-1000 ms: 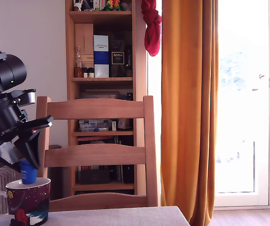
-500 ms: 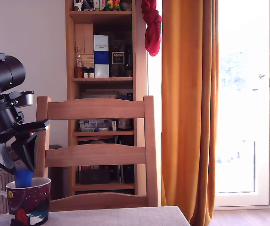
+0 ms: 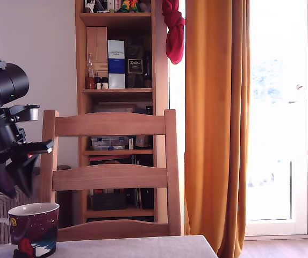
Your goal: Pick the blue coffee capsule and place it inside the red coffee cup
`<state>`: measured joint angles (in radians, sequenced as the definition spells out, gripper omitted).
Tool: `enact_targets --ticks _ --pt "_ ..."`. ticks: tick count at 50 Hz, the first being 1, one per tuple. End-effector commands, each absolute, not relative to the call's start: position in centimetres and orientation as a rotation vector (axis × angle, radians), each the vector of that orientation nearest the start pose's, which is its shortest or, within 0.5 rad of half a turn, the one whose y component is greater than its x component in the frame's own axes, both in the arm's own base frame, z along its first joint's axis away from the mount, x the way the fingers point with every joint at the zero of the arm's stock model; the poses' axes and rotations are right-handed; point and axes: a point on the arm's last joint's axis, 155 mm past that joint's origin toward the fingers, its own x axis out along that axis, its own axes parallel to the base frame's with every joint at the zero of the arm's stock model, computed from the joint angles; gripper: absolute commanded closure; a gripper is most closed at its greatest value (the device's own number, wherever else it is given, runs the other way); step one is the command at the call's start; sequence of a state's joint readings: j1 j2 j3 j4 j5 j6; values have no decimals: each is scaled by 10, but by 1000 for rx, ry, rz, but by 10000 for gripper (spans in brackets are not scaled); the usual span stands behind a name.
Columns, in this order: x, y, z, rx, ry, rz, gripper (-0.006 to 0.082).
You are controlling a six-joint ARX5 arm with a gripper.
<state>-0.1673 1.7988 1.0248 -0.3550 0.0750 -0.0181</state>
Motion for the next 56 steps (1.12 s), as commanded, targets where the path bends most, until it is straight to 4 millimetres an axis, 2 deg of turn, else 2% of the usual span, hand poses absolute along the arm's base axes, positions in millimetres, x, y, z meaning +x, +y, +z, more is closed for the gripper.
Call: enact_targets --ticks 1,10,18,25,37,47,56 --pt "407 -75 28 71 1059 -190 781" --pt "418 -65 78 84 922 -156 781" --pt "414 -55 117 85 841 -143 781" --pt "407 -37 141 66 801 -104 781" --pt "394 -17 165 53 762 -65 781" --pt "387 -20 176 52 742 -84 781" --pt "381 -26 176 45 751 -112 781"
